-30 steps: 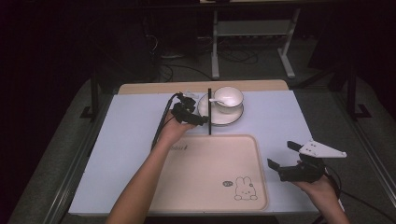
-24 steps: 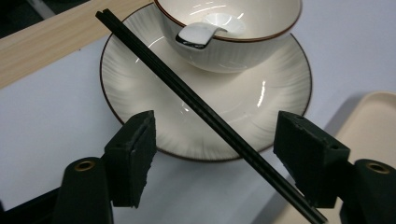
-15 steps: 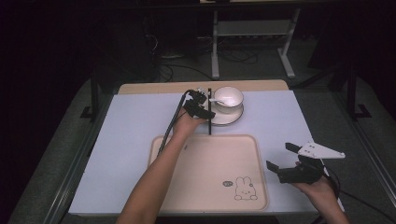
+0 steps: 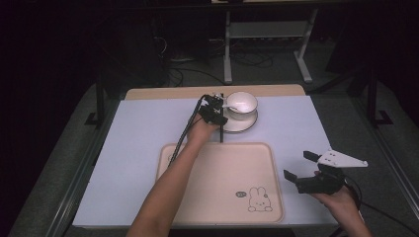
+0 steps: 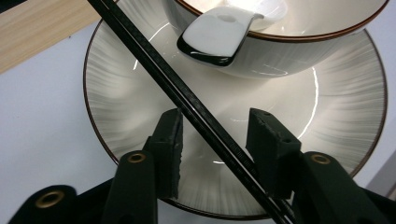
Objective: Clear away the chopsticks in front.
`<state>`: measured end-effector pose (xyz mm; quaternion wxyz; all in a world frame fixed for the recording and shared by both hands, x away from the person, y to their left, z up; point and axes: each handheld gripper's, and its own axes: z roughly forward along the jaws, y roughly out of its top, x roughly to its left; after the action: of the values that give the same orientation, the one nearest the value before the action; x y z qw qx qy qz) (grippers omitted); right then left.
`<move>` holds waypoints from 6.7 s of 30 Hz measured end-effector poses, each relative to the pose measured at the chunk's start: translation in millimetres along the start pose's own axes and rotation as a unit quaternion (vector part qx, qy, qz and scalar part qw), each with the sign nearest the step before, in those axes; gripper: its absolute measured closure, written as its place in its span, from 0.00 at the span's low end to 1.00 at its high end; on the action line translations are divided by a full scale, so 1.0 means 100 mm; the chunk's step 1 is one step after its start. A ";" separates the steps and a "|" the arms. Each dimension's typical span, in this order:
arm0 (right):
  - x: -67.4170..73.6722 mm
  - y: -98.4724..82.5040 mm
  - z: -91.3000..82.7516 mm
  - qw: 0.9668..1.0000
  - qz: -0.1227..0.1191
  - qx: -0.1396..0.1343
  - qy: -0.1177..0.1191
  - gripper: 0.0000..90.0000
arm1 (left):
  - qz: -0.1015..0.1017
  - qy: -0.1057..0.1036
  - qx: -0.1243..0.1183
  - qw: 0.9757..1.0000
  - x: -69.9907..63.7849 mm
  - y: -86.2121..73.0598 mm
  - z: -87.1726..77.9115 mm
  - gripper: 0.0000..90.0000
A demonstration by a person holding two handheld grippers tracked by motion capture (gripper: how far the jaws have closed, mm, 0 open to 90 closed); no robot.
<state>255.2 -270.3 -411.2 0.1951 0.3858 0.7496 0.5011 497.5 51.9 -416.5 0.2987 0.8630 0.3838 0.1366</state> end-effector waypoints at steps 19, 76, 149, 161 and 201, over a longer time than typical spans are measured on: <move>-0.05 -0.02 -0.03 1.000 0.009 -0.004 0.002 0.00 | 0.004 0.034 0.003 0.999 0.11 0.09 0.10 0.76; -0.06 -0.05 -0.02 1.000 0.007 0.006 -0.001 0.00 | -0.040 -0.054 -0.037 0.997 0.46 -0.38 -0.28 0.87; 0.03 -0.09 0.02 1.000 -0.015 0.025 0.009 0.00 | -0.053 -0.059 -0.061 0.995 0.13 -1.85 -1.75 0.95; 0.03 -0.09 0.03 0.999 -0.017 0.027 0.008 0.00 | -0.042 -0.093 -0.035 0.994 -0.12 -2.15 -1.74 0.95; 0.02 -0.09 0.02 1.000 -0.014 0.022 0.001 0.00 | -0.011 -0.088 -0.033 0.996 0.10 -1.18 -1.29 0.41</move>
<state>251.7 -269.4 -419.9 0.1927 0.3786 0.7660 0.4824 375.3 174.4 -388.8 0.3609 0.8572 0.3607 0.0699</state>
